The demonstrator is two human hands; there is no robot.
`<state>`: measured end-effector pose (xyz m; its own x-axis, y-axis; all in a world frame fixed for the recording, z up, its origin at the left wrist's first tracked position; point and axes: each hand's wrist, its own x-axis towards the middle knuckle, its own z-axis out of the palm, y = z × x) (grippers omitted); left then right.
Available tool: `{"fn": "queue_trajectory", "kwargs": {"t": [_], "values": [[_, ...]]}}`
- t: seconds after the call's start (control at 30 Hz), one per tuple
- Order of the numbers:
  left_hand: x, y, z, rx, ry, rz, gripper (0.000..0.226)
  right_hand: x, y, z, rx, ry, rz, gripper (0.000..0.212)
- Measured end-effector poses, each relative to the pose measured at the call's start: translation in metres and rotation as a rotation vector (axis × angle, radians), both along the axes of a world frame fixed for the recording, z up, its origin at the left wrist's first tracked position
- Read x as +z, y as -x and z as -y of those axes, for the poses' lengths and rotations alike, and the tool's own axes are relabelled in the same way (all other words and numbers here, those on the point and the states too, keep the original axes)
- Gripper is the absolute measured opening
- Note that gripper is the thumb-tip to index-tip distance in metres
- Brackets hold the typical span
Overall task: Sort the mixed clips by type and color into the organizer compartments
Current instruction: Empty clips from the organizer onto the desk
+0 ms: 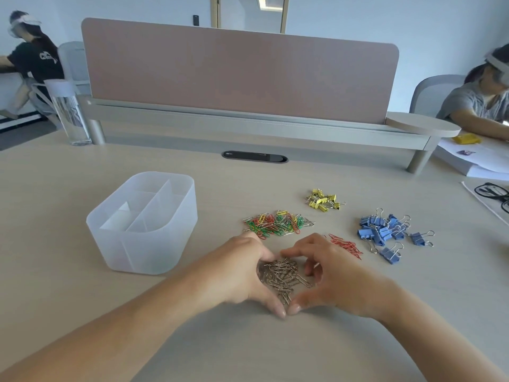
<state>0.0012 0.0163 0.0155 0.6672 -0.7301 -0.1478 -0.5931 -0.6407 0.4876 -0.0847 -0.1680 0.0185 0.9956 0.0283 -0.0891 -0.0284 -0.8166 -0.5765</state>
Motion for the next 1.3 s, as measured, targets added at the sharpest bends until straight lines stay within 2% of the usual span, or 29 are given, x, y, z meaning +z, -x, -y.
{"fn": "queue_trajectory", "kwargs": {"t": [0.17,0.23,0.3,0.4,0.63,0.93,1.2,1.3], "values": [[-0.004,0.002,0.004,0.061,0.085,0.028,0.055,0.003,-0.001,-0.008,-0.101,-0.106,0.062,0.049],[-0.004,0.002,0.006,0.072,0.122,0.041,0.034,0.003,-0.002,-0.01,-0.143,-0.135,0.065,0.04],[-0.005,0.002,0.008,0.082,0.161,0.073,0.016,0.003,-0.005,-0.011,-0.192,-0.112,0.077,0.033],[-0.005,0.002,0.011,0.108,0.214,0.128,0.007,0.002,-0.011,-0.013,-0.245,-0.077,0.095,0.025],[-0.002,0.004,0.02,0.1,0.217,0.281,0.008,0.003,-0.017,-0.013,-0.237,0.061,0.131,0.016],[-0.005,-0.006,0.014,0.095,0.18,0.313,0.007,0.0,-0.021,-0.005,-0.22,0.132,0.128,0.016],[-0.011,-0.01,0.012,0.012,0.116,0.375,0.014,-0.001,-0.02,-0.004,-0.188,0.193,0.152,0.009],[-0.008,-0.008,0.015,-0.036,0.092,0.407,0.014,-0.002,-0.021,-0.004,-0.153,0.279,0.173,0.006]]}}
